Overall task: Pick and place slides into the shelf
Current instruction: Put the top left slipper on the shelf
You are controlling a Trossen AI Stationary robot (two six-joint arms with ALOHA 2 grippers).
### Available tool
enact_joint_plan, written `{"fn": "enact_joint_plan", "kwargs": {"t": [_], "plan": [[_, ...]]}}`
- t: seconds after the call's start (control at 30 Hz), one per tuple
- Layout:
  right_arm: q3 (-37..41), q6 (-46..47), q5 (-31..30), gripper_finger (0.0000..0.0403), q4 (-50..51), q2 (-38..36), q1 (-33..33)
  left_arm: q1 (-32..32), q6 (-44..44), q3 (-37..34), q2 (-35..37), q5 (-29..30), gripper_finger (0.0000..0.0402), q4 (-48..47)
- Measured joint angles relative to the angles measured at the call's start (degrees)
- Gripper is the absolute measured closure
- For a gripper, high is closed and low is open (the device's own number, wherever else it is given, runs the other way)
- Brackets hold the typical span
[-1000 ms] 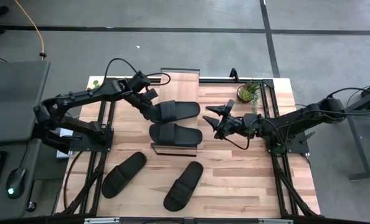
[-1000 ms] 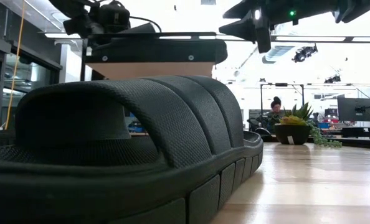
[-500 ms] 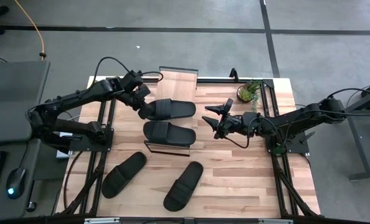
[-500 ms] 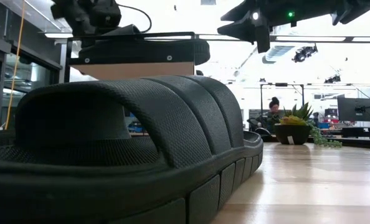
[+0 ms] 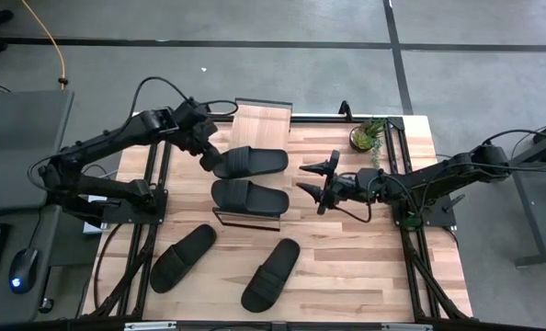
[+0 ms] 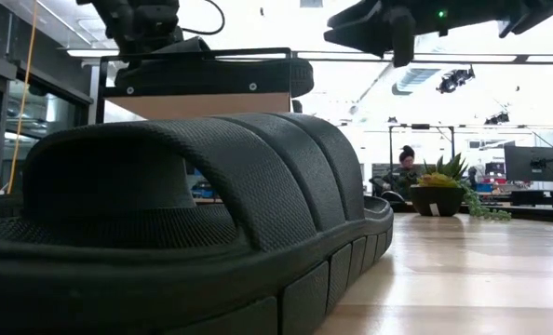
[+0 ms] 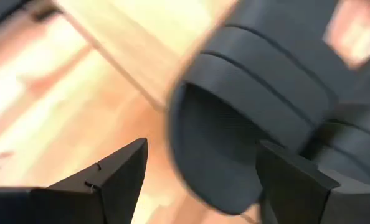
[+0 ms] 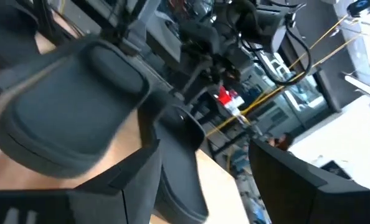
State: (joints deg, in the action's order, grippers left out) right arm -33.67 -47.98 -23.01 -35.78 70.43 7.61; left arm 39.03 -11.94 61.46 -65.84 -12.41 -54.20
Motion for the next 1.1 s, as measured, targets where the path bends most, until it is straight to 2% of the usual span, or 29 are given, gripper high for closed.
{"fn": "enact_joint_plan", "kwargs": {"t": [0.1, 0.27, 0.33, 0.5, 0.67, 0.9, 1.1], "plan": [[0.0, 2.5, 1.2, 0.0171, 0.0, 0.0, 0.5, 0.0, 1.3, 1.1, 0.1, 5.7, 0.0121, -2.2], [0.0, 4.2, 1.5, 0.0171, 0.0, 0.0, 1.2, 0.0, 2.7, 0.8, 0.1, 6.8, 0.0121, -2.4], [0.0, 4.1, 0.4, 0.0171, -0.1, 0.0, 0.7, -0.1, 2.8, 0.8, 0.1, 9.7, 0.0121, -2.3], [0.0, 9.1, 0.1, 0.0171, -1.9, 0.0, -4.5, 0.0, 4.2, 0.7, 0.1, 18.3, 0.0121, -1.1], [-3.7, 12.2, 1.4, 0.0171, 2.8, 0.6, -11.3, 0.0, 4.5, 0.7, 0.1, 19.6, 0.0121, 3.9], [-11.8, 16.2, 5.7, 0.0171, 11.8, 8.7, -19.3, 0.0, 5.5, 0.8, 0.1, 17.7, 0.0121, 9.4], [-17.2, 16.3, 6.8, 0.0171, 14.4, 16.9, -22.0, 0.0, 6.5, 0.8, -0.5, 25.3, 0.0122, 9.4]]}}
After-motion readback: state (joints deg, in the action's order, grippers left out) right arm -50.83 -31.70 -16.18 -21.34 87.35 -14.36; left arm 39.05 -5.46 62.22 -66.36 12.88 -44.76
